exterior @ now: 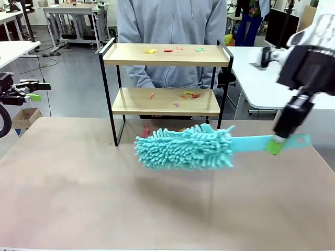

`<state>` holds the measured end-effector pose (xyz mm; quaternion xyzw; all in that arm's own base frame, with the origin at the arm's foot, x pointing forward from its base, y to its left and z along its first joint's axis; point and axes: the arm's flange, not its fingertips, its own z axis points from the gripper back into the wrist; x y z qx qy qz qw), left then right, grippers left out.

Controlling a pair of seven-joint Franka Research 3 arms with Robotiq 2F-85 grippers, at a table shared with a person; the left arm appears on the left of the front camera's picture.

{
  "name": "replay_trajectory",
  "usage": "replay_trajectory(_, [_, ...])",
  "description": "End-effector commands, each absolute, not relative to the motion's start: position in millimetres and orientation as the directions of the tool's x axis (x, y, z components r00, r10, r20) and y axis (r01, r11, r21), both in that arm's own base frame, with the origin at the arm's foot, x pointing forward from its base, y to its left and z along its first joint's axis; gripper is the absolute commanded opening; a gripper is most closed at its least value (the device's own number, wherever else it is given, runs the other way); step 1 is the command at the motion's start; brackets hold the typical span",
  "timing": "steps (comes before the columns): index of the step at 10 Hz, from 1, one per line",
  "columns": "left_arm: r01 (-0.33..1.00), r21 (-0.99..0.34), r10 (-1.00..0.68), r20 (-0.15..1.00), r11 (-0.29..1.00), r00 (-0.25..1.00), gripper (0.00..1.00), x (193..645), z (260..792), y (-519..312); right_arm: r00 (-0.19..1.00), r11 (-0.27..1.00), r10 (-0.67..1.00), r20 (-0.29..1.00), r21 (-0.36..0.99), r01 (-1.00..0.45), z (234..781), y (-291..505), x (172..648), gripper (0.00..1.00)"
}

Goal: Clean the shelf.
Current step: Clean the specific section of the Shelf indicated by the human with the Duster.

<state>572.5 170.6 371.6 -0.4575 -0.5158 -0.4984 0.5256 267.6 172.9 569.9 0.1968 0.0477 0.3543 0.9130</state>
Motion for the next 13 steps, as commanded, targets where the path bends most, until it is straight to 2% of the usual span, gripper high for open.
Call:
replay_trajectory(1, [0.996, 0.040, -0.052, 0.998, 0.085, -0.036, 1.00, 571.4, 374.7, 171.0, 0.798, 0.686, 0.587, 0.134, 0.441, -0.579, 558.2, 197.9, 267.1, 0.13])
replay_trajectory(2, [0.996, 0.040, -0.052, 0.998, 0.085, -0.036, 1.00, 571.4, 374.7, 171.0, 0.814, 0.711, 0.564, 0.140, 0.420, -0.564, 553.2, 207.6, 266.5, 0.13])
replay_trajectory(3, [0.996, 0.040, -0.052, 0.998, 0.085, -0.036, 1.00, 571.4, 374.7, 171.0, 0.795, 0.717, 0.600, 0.094, 0.378, -0.586, 549.0, 208.5, 266.5, 0.13])
replay_trajectory(4, [0.996, 0.040, -0.052, 0.998, 0.085, -0.036, 1.00, 571.4, 374.7, 171.0, 0.791, 0.698, 0.604, 0.098, 0.416, -0.584, 561.2, 198.6, 268.1, 0.13])
replay_trajectory(8, [0.996, 0.040, -0.052, 0.998, 0.085, -0.036, 1.00, 571.4, 374.7, 171.0, 0.795, 0.702, 0.599, 0.098, 0.412, -0.580, 554.6, 200.8, 269.0, 0.13])
replay_trajectory(10, [0.996, 0.040, -0.052, 0.998, 0.085, -0.036, 1.00, 571.4, 374.7, 171.0, 0.865, 0.806, 0.502, 0.023, 0.349, -0.478, 532.8, 260.5, 284.5, 0.13])
replay_trajectory(13, [0.996, 0.040, -0.052, 0.998, 0.085, -0.036, 1.00, 571.4, 374.7, 171.0, 0.889, 0.838, 0.454, 0.062, 0.310, -0.449, 508.0, 312.6, 289.7, 0.13])
